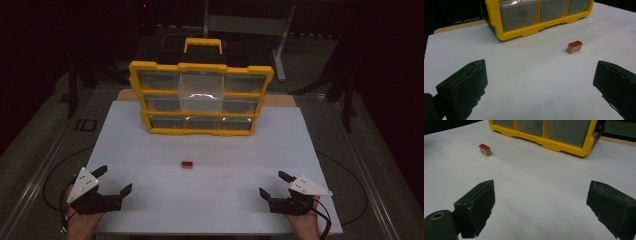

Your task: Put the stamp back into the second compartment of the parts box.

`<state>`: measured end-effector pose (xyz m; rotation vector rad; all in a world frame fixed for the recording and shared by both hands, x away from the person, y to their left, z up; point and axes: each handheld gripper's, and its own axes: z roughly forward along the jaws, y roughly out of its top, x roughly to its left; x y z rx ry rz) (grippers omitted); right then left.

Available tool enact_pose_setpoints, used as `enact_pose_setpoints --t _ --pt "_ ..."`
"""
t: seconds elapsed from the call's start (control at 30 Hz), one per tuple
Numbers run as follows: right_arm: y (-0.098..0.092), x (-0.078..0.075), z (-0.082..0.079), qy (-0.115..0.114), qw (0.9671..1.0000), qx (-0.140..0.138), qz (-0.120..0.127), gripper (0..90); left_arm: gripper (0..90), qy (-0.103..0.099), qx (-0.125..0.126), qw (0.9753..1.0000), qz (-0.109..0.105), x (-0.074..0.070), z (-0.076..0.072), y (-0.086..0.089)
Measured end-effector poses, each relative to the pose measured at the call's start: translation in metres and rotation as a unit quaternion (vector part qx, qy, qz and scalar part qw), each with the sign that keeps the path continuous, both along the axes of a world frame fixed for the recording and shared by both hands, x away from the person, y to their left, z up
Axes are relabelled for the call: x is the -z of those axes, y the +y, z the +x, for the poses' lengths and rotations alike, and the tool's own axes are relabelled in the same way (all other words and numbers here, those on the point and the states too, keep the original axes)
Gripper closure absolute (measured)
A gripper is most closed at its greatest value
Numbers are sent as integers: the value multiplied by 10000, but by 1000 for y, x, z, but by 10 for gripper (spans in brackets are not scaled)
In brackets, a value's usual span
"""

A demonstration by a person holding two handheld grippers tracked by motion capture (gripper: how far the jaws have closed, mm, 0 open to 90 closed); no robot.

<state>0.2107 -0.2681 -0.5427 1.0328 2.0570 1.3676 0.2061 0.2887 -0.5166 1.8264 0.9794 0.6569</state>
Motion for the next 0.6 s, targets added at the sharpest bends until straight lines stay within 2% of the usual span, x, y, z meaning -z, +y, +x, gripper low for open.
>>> enact_pose_setpoints --t 0.13,0.27,0.5,0.53,0.57,0.6 --pt "0 0 0 -7 10000 7 -19 82 0 16 -23 10000 92 1 0 1" --pt "0 0 0 -20 10000 28 -26 82 0 8 -70 10000 38 0 1 3" --pt "2 0 2 -50 9999 111 -28 82 0 50 18 10000 16 -8 5 2" --pt "2 1 2 -47 9999 88 -24 82 0 67 108 9998 148 -11 7 -2" --pt "2 2 3 -50 10000 77 -37 82 0 67 108 9998 148 -11 7 -2" --pt "3 2 3 -44 9999 111 -34 82 0 106 206 9994 265 -14 10 -6"
